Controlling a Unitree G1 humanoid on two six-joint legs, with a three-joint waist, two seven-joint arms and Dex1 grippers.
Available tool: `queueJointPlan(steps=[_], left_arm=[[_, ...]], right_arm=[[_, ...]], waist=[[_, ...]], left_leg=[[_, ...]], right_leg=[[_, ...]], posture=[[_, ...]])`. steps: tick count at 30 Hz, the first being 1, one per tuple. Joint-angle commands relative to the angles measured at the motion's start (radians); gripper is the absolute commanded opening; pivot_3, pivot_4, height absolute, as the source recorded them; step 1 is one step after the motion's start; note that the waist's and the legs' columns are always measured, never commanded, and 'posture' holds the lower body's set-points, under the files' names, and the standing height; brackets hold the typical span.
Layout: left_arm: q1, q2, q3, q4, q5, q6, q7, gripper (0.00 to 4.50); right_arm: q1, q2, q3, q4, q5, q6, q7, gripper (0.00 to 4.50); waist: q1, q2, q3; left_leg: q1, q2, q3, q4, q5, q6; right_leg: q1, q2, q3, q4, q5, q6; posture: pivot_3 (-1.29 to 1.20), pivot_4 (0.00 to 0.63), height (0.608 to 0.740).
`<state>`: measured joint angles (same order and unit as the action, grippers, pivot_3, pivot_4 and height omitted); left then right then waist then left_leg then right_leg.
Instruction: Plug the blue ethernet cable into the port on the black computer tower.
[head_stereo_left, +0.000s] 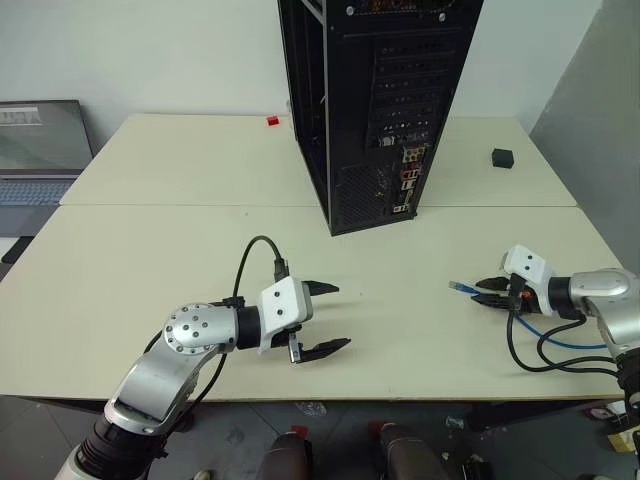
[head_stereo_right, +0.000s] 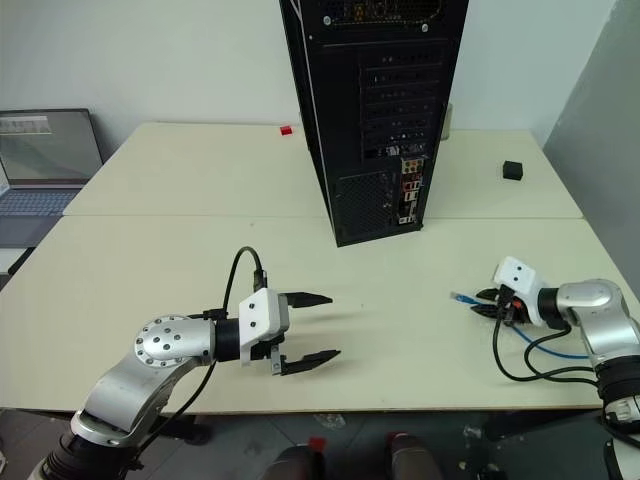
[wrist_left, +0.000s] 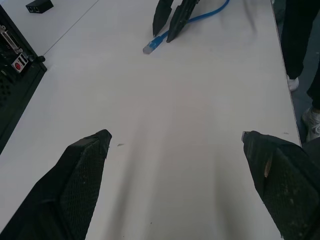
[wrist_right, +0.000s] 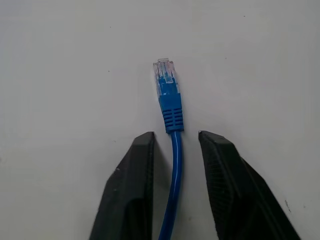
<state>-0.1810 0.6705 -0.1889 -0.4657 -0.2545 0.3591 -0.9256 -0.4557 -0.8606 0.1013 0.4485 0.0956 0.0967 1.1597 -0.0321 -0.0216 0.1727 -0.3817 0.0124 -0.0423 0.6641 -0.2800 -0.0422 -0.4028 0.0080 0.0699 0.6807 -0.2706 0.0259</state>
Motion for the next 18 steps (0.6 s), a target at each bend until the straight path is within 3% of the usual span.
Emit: queueJointPlan(steps=[1,3,9,18], left_arm=[[-0.015,0.013,-0.01,0.004,0.042,-0.042,0.003,4.5],[-0.016,0.008,-0.011,0.013,0.045,-0.041,0.004,4.5],[-0.063,-0.022,-0.02,0.048,0.028,-0.003,-0.005,4.5],[-0.136,-0.024,-0.074,0.116,0.012,-0.013,-0.103,4.5]], right_arm=[[-0.009,-0.012,0.012,0.035,-0.045,0.005,-0.008,0.5],[-0.009,-0.016,0.011,0.015,-0.039,0.012,0.007,0.1],[-0.002,-0.001,0.028,-0.221,-0.012,0.054,0.05,0.1],[-0.028,0.09,0.125,-0.572,0.031,0.282,0.046,0.1]], waist=[[0.0,0.0,0.0],[0.0,0.0,0.0],[0.0,0.0,0.0],[0.0,0.0,0.0]], left_leg=[[0.0,0.0,0.0,0.0,0.0,0.0],[0.0,0.0,0.0,0.0,0.0,0.0],[0.0,0.0,-0.002,0.0,0.0,0.0],[-0.001,0.0,-0.007,0.0,0.0,0.0]], right_leg=[[0.0,0.0,0.0,0.0,0.0,0.0],[0.0,0.0,0.0,0.0,0.0,0.0],[-0.001,0.0,0.0,0.0,0.0,0.0],[-0.001,0.0,-0.001,0.001,0.0,0.0]], posture=[[0.0,0.15,0.74],[0.0,0.15,0.74],[0.0,0.15,0.74],[0.0,0.15,0.74]])
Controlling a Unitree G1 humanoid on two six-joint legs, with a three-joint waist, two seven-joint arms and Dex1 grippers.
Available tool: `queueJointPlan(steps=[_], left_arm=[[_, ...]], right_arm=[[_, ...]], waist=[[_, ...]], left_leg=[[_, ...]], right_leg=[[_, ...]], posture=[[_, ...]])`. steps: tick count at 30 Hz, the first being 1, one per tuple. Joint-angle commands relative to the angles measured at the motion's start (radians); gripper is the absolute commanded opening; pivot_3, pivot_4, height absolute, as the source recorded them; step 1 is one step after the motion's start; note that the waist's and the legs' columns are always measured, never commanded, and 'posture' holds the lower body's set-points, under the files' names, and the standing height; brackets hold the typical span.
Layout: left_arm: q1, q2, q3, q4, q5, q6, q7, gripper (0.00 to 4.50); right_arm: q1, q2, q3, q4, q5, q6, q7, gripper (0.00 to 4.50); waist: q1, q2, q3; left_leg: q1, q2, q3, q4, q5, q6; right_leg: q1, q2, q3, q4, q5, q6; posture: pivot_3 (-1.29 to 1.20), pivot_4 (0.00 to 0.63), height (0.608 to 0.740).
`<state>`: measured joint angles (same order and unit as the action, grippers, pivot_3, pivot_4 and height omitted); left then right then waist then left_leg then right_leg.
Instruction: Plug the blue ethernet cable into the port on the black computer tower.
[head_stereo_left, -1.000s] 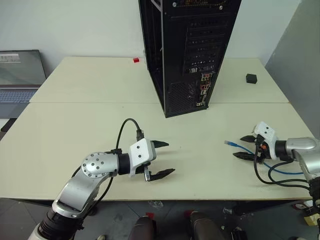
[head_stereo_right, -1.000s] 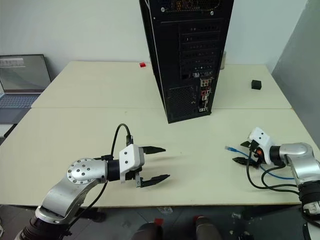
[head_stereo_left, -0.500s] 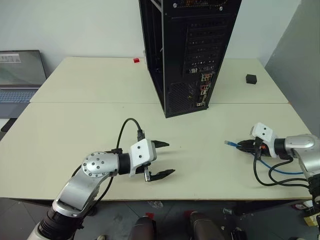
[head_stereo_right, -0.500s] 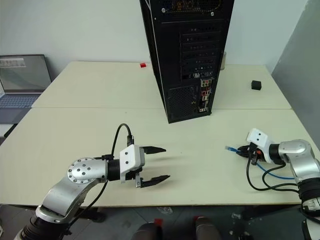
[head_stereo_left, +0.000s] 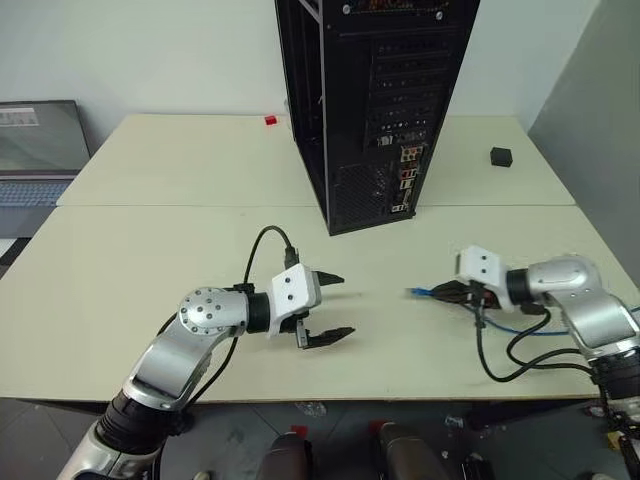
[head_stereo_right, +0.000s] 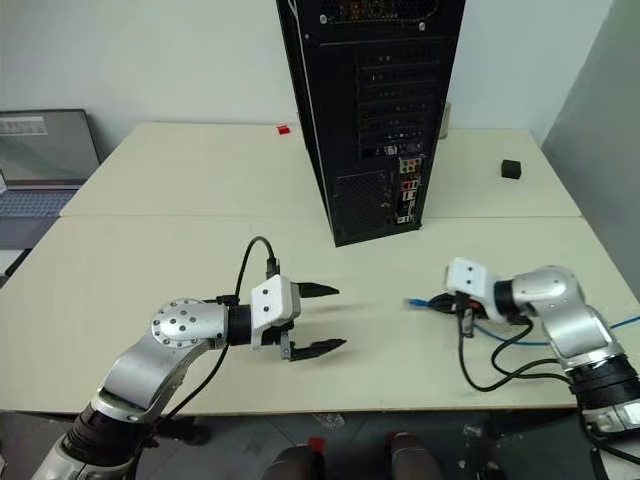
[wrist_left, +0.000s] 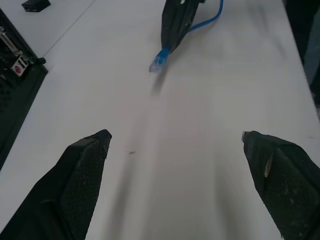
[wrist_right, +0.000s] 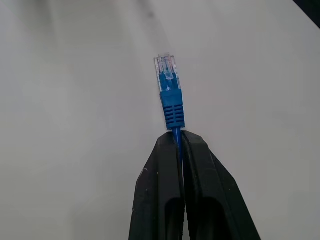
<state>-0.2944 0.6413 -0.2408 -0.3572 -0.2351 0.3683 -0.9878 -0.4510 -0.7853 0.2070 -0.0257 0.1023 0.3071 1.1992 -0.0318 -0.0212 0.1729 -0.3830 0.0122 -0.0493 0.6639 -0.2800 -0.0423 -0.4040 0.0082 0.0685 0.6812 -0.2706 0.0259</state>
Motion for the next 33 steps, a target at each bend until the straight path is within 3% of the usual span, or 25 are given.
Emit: queueJointPlan(steps=[1,19,23,33], left_arm=[[-0.031,0.0,-0.029,0.023,0.004,-0.027,-0.04,4.5],[-0.084,-0.069,-0.091,0.179,0.11,-0.107,-0.03,4.5],[-0.088,-0.071,-0.084,0.194,0.106,-0.119,-0.036,3.91],[-0.104,-0.087,-0.082,0.224,0.099,-0.14,-0.045,1.67]], right_arm=[[-0.043,0.03,0.034,-0.119,0.025,0.095,0.003,0.1],[-0.118,0.16,0.148,-0.16,0.004,0.173,-0.033,0.1],[-0.117,0.161,0.154,-0.165,0.003,0.172,-0.034,0.0],[-0.127,0.161,0.164,-0.168,0.006,0.171,-0.025,0.0]], waist=[[0.0,0.0,0.0],[0.0,0.0,0.0],[0.0,0.0,0.0],[0.0,0.0,0.0]], left_leg=[[0.0,0.0,0.0,0.0,0.0,0.0],[-0.001,0.0,-0.002,0.0,0.0,0.0],[-0.001,0.0,-0.001,0.0,0.0,0.0],[-0.001,0.0,-0.002,0.0,0.0,0.0]], right_leg=[[0.0,0.0,0.0,0.0,0.0,0.0],[0.0,0.0,-0.002,0.0,0.0,0.0],[0.0,0.0,-0.002,0.0,0.0,0.0],[0.0,0.0,-0.002,0.0,0.0,0.0]], posture=[[0.0,0.15,0.74],[0.0,0.15,0.74],[0.0,0.15,0.74],[0.0,0.15,0.74]])
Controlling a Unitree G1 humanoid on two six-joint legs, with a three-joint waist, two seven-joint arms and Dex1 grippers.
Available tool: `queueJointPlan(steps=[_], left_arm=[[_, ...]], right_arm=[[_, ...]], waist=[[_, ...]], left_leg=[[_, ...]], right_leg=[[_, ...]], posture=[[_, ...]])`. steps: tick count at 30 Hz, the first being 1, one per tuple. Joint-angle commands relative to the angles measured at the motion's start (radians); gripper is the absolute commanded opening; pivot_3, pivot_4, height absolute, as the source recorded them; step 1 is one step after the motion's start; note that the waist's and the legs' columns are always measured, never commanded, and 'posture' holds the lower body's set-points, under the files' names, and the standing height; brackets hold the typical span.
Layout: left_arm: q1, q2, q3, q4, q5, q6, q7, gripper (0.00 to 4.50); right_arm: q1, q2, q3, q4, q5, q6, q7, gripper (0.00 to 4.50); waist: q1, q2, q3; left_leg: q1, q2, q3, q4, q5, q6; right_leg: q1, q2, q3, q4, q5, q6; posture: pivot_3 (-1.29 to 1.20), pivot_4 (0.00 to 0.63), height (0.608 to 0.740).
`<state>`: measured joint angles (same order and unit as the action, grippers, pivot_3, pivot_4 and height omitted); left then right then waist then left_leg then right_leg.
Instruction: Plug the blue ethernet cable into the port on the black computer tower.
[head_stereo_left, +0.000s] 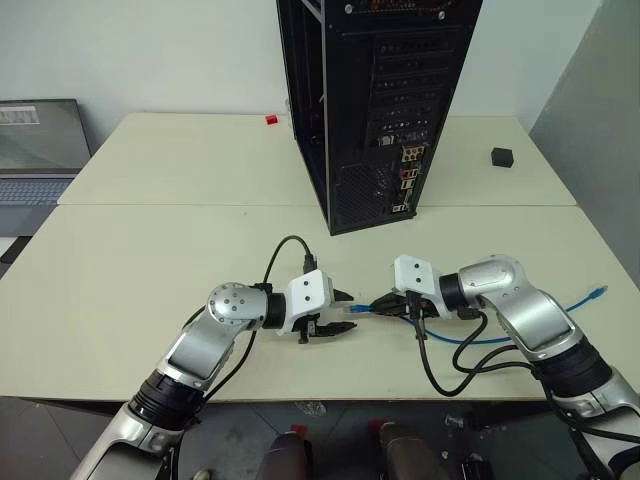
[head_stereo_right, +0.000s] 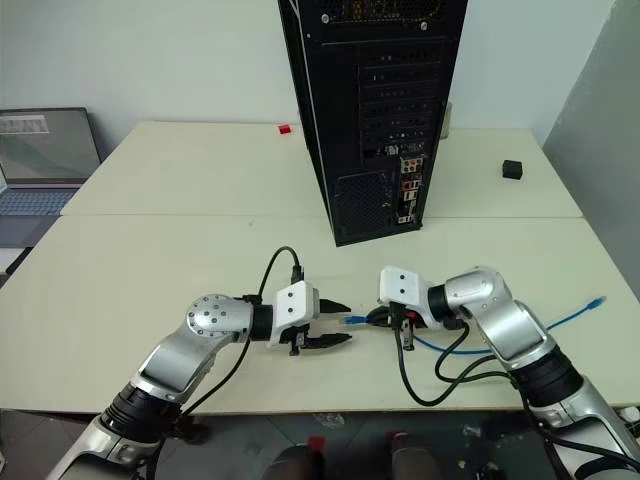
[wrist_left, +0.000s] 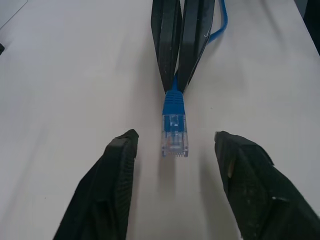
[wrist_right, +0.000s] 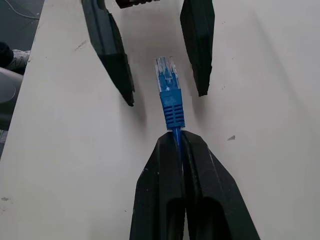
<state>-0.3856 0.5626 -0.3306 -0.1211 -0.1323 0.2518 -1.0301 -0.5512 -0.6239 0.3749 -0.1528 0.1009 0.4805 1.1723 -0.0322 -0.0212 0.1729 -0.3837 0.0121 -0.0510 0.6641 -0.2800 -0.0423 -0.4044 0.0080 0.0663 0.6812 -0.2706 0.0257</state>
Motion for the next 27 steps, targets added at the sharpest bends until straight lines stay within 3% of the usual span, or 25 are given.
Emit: queueJointPlan(steps=[1,5,8,16,18,21,26,27], left_arm=[[-0.012,-0.01,0.007,-0.012,-0.001,-0.026,-0.002,1.46],[-0.01,-0.015,0.006,-0.01,0.005,-0.031,0.001,0.52],[-0.005,-0.016,0.005,-0.013,0.011,-0.032,0.006,0.28],[0.009,-0.015,0.01,-0.017,0.014,-0.015,0.01,0.28],[0.001,-0.029,0.021,-0.007,0.02,-0.027,0.033,0.98],[-0.003,-0.026,0.011,0.008,0.051,-0.065,0.047,1.63],[0.006,-0.025,0.009,0.01,0.055,-0.087,0.04,1.63],[0.01,-0.024,0.01,0.007,0.051,-0.09,0.034,1.46]], right_arm=[[-0.027,0.0,-0.004,-0.041,0.008,-0.002,0.002,0.0],[-0.031,-0.001,-0.001,-0.039,0.007,-0.001,0.004,0.0],[-0.03,-0.002,0.0,-0.043,0.006,0.0,0.005,0.0],[-0.029,-0.001,0.0,-0.047,0.005,0.006,0.0,0.0],[-0.03,-0.001,0.001,-0.044,0.004,0.005,-0.001,0.0],[-0.03,-0.002,0.001,-0.043,0.005,0.006,-0.001,0.0],[-0.03,-0.003,0.002,-0.043,0.005,0.004,0.001,0.0],[-0.03,-0.003,0.002,-0.043,0.005,0.004,0.001,0.0]], waist=[[0.0,0.0,0.0],[0.0,0.0,0.0],[0.0,0.0,0.0],[0.0,0.0,0.0],[0.0,0.0,0.0],[0.0,0.0,0.0],[0.0,0.0,0.0],[0.0,0.0,0.0]], left_leg=[[0.0,0.0,0.0,0.0,0.0,0.0],[0.0,0.0,0.0,0.0,0.0,0.0],[0.0,0.0,0.0,0.0,0.0,0.0],[0.0,0.0,0.0,0.0,0.0,0.0],[0.0,0.0,0.0,0.0,0.0,0.0],[0.0,0.0,0.0,0.0,0.0,0.0],[0.0,0.0,0.0,0.0,0.0,0.0],[0.0,0.0,0.0,0.0,0.0,0.0]], right_leg=[[0.0,0.0,0.0,0.0,0.0,0.0],[0.0,0.0,0.0,0.0,0.0,0.0],[0.0,0.0,0.0,0.0,0.0,0.0],[0.0,0.0,0.0,0.0,0.0,0.0],[0.0,0.0,0.0,0.0,0.0,0.0],[0.0,0.0,0.0,0.0,0.0,0.0],[0.0,0.0,0.0,0.0,0.0,0.0],[0.0,0.0,0.0,0.0,0.0,0.0]], posture=[[0.0,0.15,0.74],[0.0,0.15,0.74],[0.0,0.15,0.74],[0.0,0.15,0.74],[0.0,0.15,0.74],[0.0,0.15,0.74],[0.0,0.15,0.74],[0.0,0.15,0.74]])
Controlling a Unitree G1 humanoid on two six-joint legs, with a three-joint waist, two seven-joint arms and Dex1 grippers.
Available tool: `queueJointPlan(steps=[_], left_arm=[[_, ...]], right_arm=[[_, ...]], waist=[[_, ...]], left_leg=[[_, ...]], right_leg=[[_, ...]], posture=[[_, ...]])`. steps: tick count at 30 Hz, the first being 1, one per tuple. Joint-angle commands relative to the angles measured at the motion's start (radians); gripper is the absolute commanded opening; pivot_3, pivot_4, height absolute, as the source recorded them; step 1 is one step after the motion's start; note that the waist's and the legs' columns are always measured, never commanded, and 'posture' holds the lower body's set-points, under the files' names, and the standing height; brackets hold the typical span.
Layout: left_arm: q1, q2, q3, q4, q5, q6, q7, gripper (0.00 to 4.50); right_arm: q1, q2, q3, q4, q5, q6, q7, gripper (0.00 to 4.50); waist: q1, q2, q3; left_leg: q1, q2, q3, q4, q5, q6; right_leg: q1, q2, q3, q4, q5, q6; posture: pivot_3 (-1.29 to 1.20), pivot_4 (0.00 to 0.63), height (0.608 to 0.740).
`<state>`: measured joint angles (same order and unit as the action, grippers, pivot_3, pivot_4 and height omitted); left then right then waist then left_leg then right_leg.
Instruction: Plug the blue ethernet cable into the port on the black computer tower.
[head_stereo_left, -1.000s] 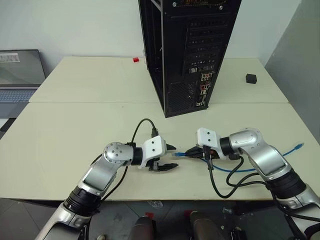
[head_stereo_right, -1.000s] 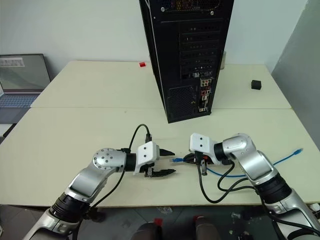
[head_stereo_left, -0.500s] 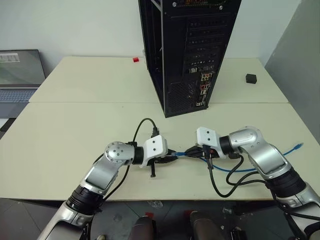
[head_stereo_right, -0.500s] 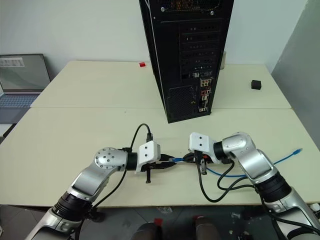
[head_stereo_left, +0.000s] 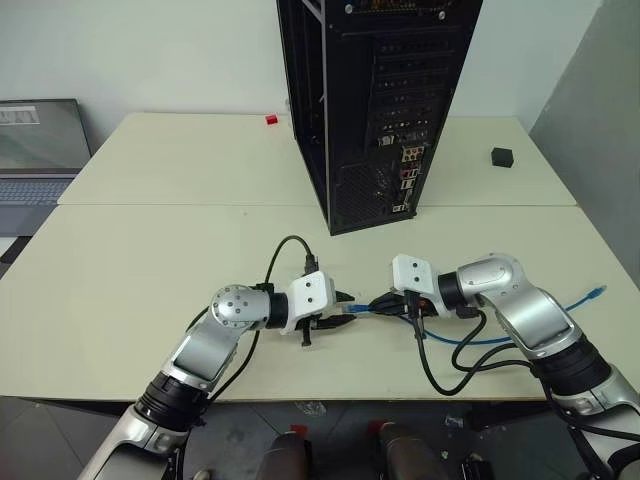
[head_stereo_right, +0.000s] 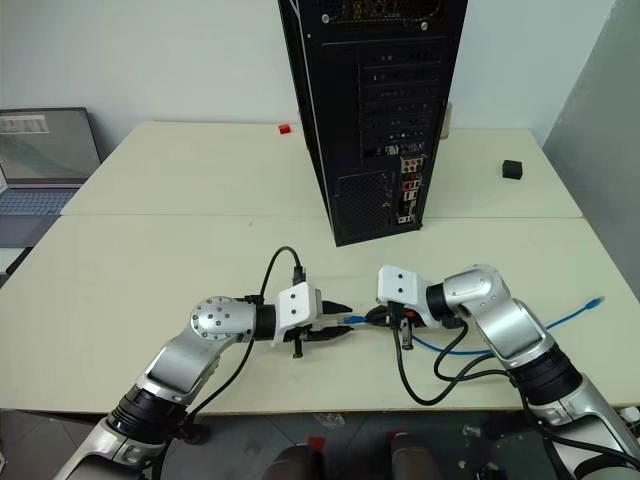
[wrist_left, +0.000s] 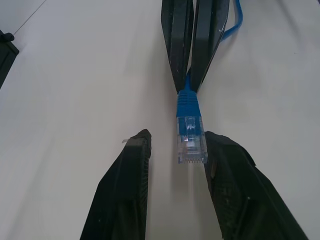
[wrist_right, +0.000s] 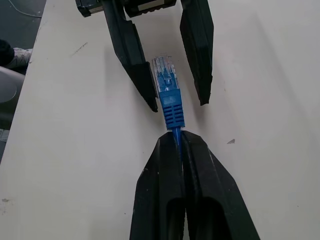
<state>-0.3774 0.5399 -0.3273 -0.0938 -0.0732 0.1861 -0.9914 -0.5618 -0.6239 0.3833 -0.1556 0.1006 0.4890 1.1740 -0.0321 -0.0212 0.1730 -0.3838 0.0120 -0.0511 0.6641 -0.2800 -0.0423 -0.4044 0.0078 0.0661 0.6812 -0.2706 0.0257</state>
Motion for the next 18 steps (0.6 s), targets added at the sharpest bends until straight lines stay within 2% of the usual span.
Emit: queueJointPlan(steps=[1,2,6,18], left_arm=[[0.007,-0.001,0.009,-0.024,-0.018,-0.025,-0.014,1.27],[0.009,-0.001,0.011,-0.024,-0.024,-0.025,-0.019,1.18],[0.011,-0.005,0.022,-0.029,-0.037,-0.021,-0.022,0.28],[0.018,-0.003,0.022,-0.022,-0.04,-0.042,-0.03,0.22]], right_arm=[[-0.019,-0.004,-0.007,-0.041,0.006,-0.005,0.0,0.0],[-0.019,-0.003,-0.006,-0.04,0.006,-0.006,0.0,0.0],[-0.017,-0.005,-0.006,-0.04,0.005,-0.008,0.002,0.0],[-0.006,-0.026,-0.006,-0.048,0.022,-0.007,0.038,0.0]], waist=[[0.0,0.0,0.0],[0.0,0.0,0.0],[0.0,0.0,0.0],[0.0,0.0,0.0]], left_leg=[[0.0,0.0,0.0,0.0,0.0,0.0],[0.0,0.0,0.0,0.0,0.0,0.0],[0.0,0.0,0.0,0.0,0.0,0.0],[0.0,0.0,0.0,0.0,0.0,0.0]], right_leg=[[0.0,0.0,0.0,0.0,0.0,0.0],[0.0,0.0,0.0,0.0,0.0,0.0],[0.0,0.0,0.0,0.0,0.0,0.0],[0.0,0.0,0.0,0.0,0.0,0.0]], posture=[[0.0,0.15,0.74],[0.0,0.15,0.74],[0.0,0.15,0.74],[0.0,0.15,0.74]])
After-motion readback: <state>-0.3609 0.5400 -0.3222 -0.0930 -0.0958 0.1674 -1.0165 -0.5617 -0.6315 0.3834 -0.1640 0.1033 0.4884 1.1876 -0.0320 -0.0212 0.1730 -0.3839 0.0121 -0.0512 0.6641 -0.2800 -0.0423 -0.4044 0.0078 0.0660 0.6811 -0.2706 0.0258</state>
